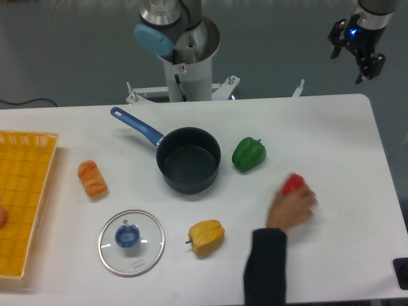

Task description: Open the lid

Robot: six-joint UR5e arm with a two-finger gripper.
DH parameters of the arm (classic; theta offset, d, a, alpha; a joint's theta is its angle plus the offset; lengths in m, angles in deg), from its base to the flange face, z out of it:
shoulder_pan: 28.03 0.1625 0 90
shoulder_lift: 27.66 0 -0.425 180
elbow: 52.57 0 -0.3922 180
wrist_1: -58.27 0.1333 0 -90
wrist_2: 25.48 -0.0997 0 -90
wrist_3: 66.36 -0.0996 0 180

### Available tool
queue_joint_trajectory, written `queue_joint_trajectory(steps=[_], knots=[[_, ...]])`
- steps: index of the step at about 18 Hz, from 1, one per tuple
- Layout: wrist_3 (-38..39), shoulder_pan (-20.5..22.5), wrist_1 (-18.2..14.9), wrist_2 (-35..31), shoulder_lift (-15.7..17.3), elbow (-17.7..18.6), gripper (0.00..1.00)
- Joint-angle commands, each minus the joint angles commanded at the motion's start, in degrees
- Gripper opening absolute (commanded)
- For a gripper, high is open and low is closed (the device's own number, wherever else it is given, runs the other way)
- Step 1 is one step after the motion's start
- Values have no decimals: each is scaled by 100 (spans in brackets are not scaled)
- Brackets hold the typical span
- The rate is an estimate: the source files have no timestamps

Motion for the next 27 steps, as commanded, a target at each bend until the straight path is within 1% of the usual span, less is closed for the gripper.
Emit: queue_joint_trajectory(steps=[27], knots=[[79,-141,9,9,9,9,100]])
